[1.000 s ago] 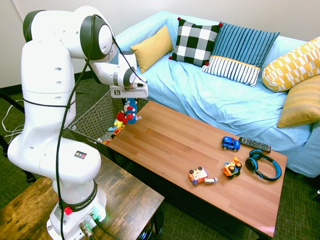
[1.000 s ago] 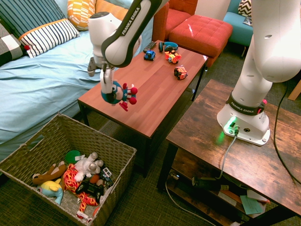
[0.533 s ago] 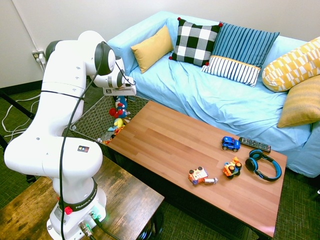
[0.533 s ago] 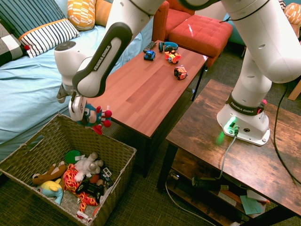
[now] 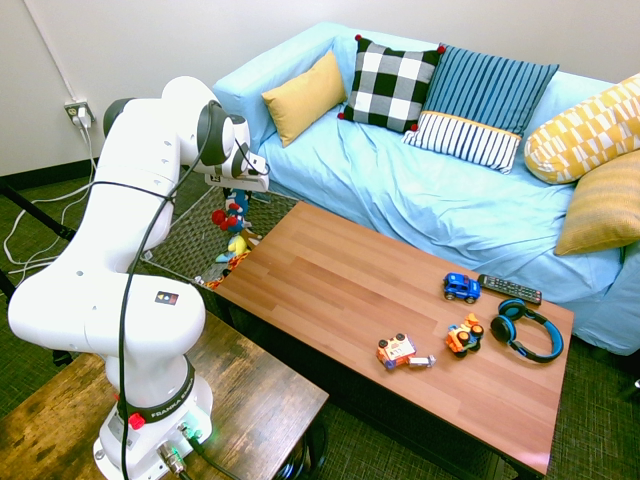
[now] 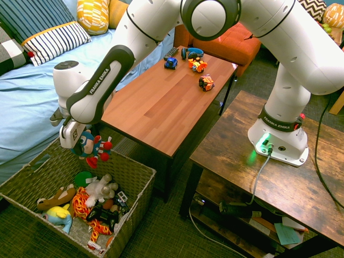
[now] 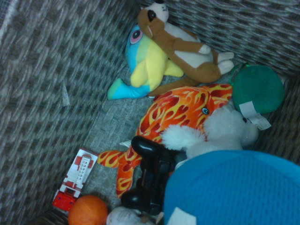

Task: Put the stuffed toy in the basket

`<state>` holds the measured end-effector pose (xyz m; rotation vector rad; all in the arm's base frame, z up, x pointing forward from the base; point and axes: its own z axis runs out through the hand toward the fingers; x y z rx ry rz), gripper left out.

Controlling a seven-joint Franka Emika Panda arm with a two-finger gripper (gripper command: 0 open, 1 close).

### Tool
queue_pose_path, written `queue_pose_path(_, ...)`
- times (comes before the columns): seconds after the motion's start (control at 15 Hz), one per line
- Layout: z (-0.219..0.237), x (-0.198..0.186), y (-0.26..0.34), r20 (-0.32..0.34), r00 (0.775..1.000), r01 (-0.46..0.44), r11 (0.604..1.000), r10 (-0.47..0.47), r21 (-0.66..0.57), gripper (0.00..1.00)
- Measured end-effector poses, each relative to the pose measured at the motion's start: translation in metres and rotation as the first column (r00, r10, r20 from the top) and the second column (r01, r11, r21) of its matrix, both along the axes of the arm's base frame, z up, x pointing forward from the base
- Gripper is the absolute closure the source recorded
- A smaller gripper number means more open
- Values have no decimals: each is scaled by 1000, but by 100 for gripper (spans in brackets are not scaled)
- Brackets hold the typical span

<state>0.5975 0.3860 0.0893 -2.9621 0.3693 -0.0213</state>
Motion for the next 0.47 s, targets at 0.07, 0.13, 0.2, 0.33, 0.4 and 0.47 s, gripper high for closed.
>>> queue_pose_path(0.07, 0, 1, 0, 0, 1000, 3, 1000, -3, 2, 0)
queue_pose_path(0.13, 0, 1, -2, -1, 1000, 5, 1000, -5, 2, 0)
queue_pose_path(0.2, 0, 2, -3, -3, 1000, 8, 1000, -8, 1, 0)
queue_pose_path(0.33, 0, 4, -6, -8, 1000, 14, 1000, -14, 1, 0)
queue_pose_path(0.4, 0, 4, -7, -8, 1000, 16, 1000, -16, 1, 0)
queue_pose_path(0.47, 1, 5, -7, -8, 1000, 17, 1000, -17, 3, 0)
